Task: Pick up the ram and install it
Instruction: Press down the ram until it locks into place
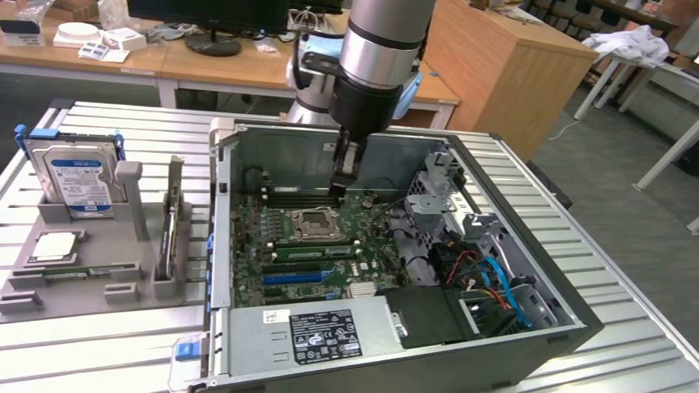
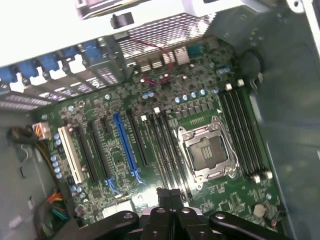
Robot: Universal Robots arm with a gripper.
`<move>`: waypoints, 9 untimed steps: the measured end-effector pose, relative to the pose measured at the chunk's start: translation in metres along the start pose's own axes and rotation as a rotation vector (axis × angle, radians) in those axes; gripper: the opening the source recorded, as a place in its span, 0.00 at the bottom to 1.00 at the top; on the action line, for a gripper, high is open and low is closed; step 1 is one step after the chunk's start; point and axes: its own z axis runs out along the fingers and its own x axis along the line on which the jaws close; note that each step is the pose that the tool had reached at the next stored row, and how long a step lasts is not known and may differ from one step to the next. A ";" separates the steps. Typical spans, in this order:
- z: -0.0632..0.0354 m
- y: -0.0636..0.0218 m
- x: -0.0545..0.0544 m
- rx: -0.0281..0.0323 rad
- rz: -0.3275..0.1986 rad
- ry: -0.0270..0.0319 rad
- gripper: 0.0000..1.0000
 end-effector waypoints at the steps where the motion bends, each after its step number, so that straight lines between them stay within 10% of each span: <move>1: 0.0000 0.0000 0.000 0.0008 0.018 -0.0004 0.11; 9: 0.0001 0.0000 0.000 0.0069 0.164 -0.0035 0.11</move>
